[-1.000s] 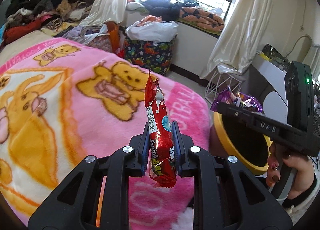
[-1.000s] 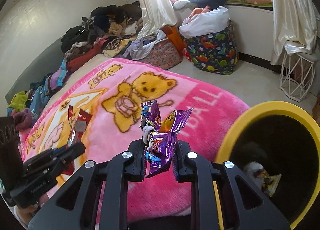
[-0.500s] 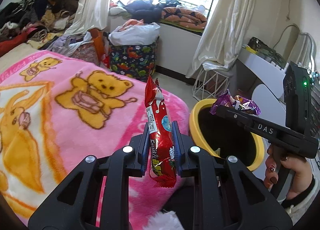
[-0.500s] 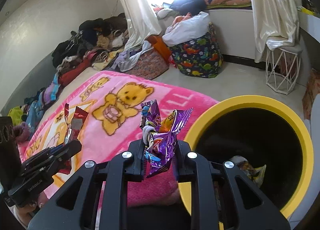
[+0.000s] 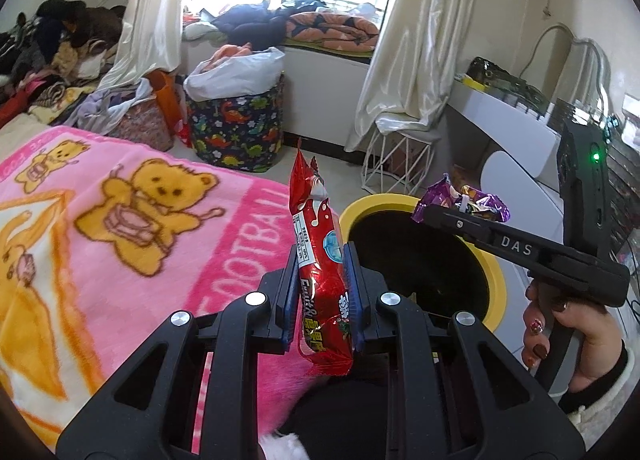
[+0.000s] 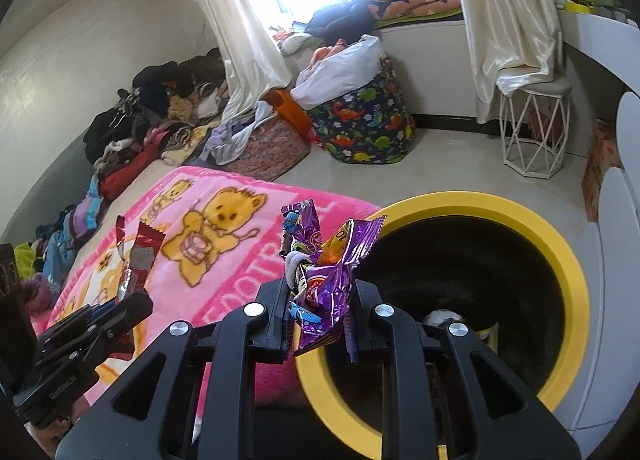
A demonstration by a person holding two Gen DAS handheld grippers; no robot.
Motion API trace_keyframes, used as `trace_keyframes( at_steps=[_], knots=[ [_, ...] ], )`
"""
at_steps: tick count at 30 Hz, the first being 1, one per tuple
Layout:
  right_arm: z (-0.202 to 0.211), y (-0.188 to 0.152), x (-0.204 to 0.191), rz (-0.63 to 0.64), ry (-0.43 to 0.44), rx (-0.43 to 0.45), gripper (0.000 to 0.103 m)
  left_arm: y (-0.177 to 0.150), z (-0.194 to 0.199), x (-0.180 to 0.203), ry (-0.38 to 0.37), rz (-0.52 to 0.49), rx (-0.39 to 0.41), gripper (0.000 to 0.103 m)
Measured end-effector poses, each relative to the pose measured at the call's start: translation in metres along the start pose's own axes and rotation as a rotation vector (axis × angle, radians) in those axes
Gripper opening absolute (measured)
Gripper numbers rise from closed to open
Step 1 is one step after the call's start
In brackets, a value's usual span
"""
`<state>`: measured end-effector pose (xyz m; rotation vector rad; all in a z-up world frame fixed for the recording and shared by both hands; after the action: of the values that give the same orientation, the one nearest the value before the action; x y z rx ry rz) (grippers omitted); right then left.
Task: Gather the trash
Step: 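Carry the red candy tube and purple wrapper over the yellow bin with both tools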
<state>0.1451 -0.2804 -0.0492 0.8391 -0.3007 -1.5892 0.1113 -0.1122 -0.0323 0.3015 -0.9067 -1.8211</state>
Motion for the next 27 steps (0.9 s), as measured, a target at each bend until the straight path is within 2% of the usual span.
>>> trace_keyframes(
  at_steps=[10,27],
  knots=[
    [0.012,-0.001,0.034,-0.051,-0.079,0.036,0.019,0.002,-0.014,0.031,-0.042,-0.069,-0.019,0.015],
    [0.018,-0.012,0.086,-0.17,-0.146,0.031,0.021,0.018,-0.056,0.077,-0.092,-0.173,-0.067,0.015]
  ],
)
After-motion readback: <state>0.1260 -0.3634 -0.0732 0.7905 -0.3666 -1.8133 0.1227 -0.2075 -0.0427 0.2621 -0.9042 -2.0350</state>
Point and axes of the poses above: each gripper's, at about its wrist camera, not at the fingertips, and z roughly against the way its jaws point, x to its right, y to its top, the point moved 1 cm from there along -z, roughly the way its jaws point, and after that the axes turned 9 degrees about -x, right-handed, at the moved point
